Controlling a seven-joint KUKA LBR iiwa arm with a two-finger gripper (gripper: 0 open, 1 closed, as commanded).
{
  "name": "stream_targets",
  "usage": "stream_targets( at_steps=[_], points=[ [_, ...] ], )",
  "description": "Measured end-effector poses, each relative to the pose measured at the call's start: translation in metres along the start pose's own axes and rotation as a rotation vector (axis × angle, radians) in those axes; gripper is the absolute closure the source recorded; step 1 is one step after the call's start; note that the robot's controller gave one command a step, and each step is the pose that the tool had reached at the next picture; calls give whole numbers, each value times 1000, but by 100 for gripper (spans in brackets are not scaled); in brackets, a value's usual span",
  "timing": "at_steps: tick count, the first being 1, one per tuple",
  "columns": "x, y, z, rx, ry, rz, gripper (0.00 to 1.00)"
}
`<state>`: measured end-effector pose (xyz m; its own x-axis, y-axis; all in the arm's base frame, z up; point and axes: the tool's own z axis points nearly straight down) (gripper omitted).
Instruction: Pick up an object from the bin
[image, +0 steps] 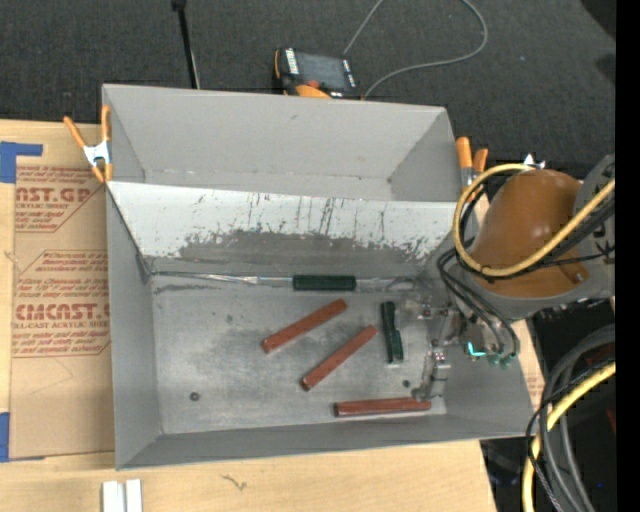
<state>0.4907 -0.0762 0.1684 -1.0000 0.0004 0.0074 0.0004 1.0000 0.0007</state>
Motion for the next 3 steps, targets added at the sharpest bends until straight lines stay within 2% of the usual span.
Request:
stream_targets(
  at_steps=[1, 2, 3],
  points=[
    [-18, 64, 101, -2, -6, 18, 0],
    [-18, 62, 95, -1, 0, 19, 100],
    [-19, 62, 98, 0, -10, 21, 0]
  ],
)
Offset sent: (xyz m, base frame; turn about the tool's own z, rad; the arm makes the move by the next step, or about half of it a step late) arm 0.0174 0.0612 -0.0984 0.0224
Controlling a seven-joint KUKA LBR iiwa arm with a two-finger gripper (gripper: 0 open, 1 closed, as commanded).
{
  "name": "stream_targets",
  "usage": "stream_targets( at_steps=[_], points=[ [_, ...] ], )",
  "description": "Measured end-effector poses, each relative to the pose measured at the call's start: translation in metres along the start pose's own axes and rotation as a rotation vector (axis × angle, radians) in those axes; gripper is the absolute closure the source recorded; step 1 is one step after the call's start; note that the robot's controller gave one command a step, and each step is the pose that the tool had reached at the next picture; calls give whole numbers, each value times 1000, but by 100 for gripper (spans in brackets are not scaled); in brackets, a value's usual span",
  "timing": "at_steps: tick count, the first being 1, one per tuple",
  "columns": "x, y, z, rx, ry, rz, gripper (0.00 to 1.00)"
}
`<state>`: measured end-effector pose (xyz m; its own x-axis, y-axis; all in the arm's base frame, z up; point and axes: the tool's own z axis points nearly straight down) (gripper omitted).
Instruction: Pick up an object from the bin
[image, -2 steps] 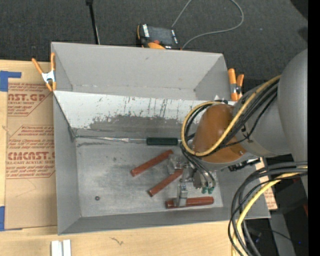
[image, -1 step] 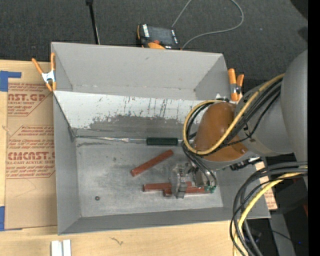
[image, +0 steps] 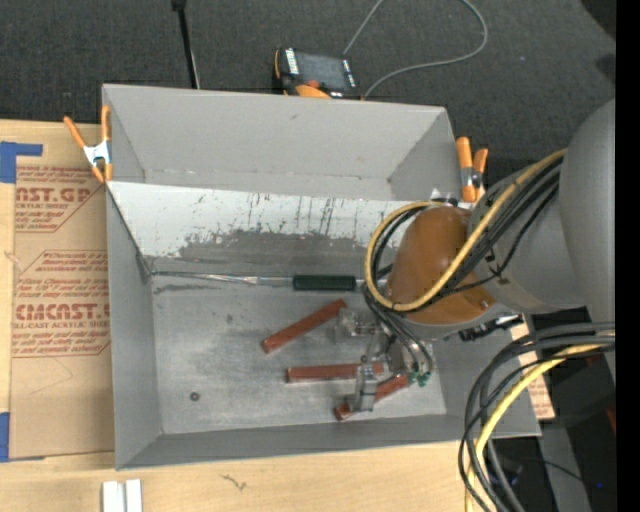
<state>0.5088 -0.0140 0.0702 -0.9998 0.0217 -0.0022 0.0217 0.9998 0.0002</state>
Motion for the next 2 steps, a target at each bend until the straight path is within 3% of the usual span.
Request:
stream_targets(
  at_steps=[1, 2],
  points=[
    [0, 0, 0, 0, 0, 0, 100],
    [17, -24, -116, 0, -6, 72, 100]
  ],
)
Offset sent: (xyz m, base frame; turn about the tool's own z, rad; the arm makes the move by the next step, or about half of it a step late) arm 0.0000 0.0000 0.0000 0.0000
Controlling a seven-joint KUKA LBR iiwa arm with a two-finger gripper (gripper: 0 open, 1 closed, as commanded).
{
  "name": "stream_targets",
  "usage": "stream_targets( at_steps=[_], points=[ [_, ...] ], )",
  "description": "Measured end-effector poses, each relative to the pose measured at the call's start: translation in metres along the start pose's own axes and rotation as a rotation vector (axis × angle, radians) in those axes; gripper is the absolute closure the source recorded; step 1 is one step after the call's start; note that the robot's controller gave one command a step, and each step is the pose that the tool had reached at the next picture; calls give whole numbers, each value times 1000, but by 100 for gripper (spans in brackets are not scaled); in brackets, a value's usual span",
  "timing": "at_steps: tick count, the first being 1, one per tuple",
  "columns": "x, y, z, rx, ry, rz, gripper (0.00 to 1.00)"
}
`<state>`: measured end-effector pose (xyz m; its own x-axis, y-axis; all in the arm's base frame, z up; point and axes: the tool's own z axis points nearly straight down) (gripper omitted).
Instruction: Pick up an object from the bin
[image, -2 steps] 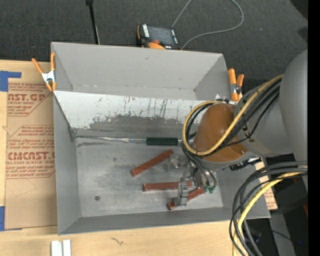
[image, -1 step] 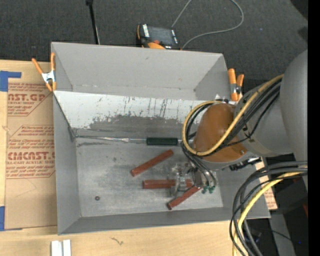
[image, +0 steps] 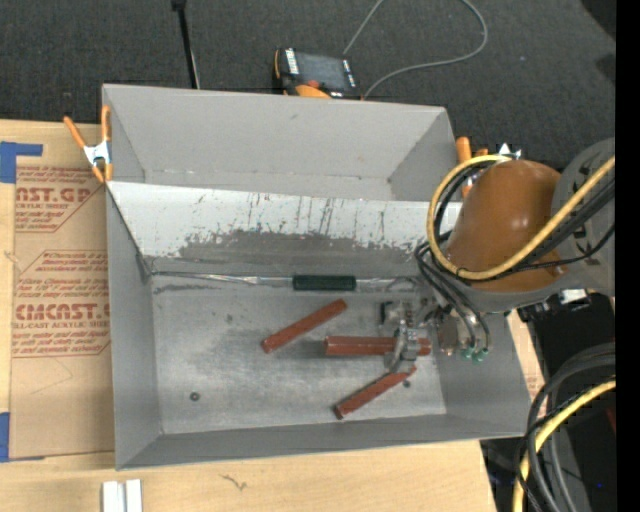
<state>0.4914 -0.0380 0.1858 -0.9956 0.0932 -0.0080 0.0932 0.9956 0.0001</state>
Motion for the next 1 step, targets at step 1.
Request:
stream_targets(
  at_steps=[1],
  points=[
    [2, -1, -62, -1, 0, -10, 100]
  ],
)
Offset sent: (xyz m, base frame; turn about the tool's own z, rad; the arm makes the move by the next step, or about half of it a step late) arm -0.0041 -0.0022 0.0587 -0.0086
